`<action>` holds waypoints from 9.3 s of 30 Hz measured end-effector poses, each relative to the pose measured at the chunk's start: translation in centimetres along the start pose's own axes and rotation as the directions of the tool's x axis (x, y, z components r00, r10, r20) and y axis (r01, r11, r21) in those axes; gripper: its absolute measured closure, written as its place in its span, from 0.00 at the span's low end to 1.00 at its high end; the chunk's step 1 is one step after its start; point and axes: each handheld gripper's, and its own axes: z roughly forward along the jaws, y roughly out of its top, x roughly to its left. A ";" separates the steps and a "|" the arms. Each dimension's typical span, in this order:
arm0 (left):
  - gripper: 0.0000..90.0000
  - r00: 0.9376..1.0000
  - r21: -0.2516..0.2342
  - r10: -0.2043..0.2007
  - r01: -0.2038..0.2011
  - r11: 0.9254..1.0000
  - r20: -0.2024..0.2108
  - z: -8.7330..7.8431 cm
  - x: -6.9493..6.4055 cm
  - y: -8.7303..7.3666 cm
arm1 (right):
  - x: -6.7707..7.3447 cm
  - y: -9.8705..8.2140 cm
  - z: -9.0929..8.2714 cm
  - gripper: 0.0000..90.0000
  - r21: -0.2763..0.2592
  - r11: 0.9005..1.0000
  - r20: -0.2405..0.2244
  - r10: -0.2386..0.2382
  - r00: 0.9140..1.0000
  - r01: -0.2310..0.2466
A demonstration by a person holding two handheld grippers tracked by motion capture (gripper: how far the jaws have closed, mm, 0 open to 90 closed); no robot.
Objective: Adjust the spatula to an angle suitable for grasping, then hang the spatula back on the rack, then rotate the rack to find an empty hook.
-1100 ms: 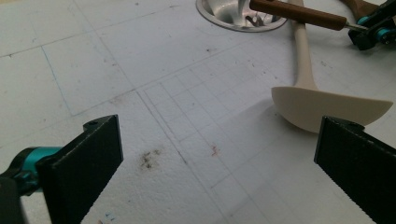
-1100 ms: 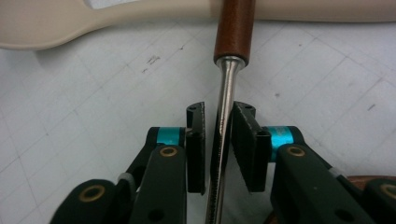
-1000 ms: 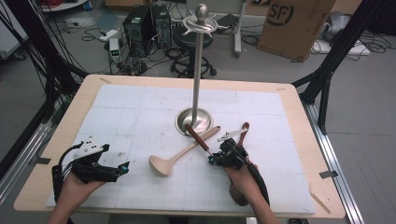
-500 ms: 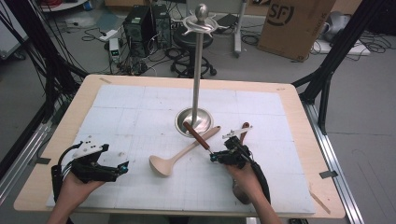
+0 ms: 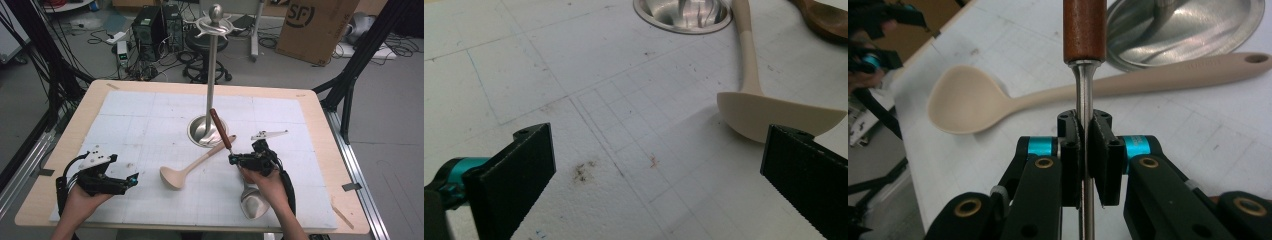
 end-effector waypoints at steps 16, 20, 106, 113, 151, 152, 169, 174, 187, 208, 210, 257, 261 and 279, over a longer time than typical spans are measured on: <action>0.02 1.000 -0.001 0.000 0.000 1.000 0.001 0.0 0.0 0.0 | 1.8 2.1 -2.0 0.93 -0.135 0.991 -0.095 -0.020 0.995 0.007; 0.02 1.000 0.000 0.000 0.000 1.000 0.001 0.0 0.1 0.0 | 2.1 2.5 -2.3 0.93 -0.163 0.986 -0.105 -0.038 0.994 0.020; 0.02 1.000 -0.006 -0.007 0.007 1.000 -0.007 -0.4 0.6 -0.4 | 6.9 13.2 -1.0 0.93 -0.228 0.923 -0.080 -0.335 0.939 0.310; 0.02 1.000 -0.007 -0.013 0.013 1.000 -0.006 -0.4 0.7 -0.4 | 7.5 14.1 -0.5 0.93 -0.225 0.919 -0.083 -0.348 0.934 0.323; 0.02 1.000 -0.008 -0.008 0.008 1.000 -0.003 -0.4 0.4 -0.4 | 8.3 18.3 2.2 0.93 -0.207 0.924 -0.053 -0.339 0.939 0.322; 0.02 1.000 -0.008 -0.007 0.007 1.000 -0.003 -0.4 0.4 -0.4 | 8.2 18.3 2.2 0.93 -0.203 0.925 -0.050 -0.337 0.940 0.320; 0.02 1.000 -0.005 -0.002 0.002 1.000 0.002 -0.3 0.4 -0.4 | 7.5 18.7 2.3 0.92 -0.210 0.931 -0.007 -0.306 0.952 0.297; 0.02 1.000 -0.005 -0.001 0.001 1.000 0.004 -0.3 0.4 -0.4 | 7.2 18.8 2.3 0.92 -0.215 0.931 0.014 -0.299 0.954 0.295; 0.02 1.000 -0.006 -0.003 0.003 1.000 0.002 -0.4 0.4 -0.4 | 6.8 18.9 2.4 0.91 -0.231 0.930 0.051 -0.283 0.958 0.287; 0.02 1.000 -0.007 -0.005 0.005 1.000 0.001 -0.3 0.6 -0.4 | 6.2 18.8 0.5 0.76 -0.282 0.909 0.076 -0.298 0.951 0.307; 0.02 1.000 -0.005 -0.007 0.007 1.000 0.000 -0.3 0.6 -0.5 | 6.1 18.7 0.1 0.76 -0.289 0.906 0.078 -0.300 0.951 0.310; 0.02 1.000 -0.006 -0.003 0.003 1.000 0.008 0.0 0.6 -0.3 | 4.8 22.4 -11.5 0.99 -0.417 0.824 0.060 -0.398 0.916 0.385; 0.02 1.000 -0.002 0.000 0.000 1.000 0.010 0.0 0.4 -0.3 | 4.8 23.0 -11.4 0.99 -0.424 0.821 0.053 -0.400 0.915 0.383; 0.02 1.000 -0.003 0.000 0.000 1.000 0.006 -0.1 0.4 -0.4 | 6.0 23.9 -10.0 0.99 -0.416 0.813 0.036 -0.433 0.901 0.407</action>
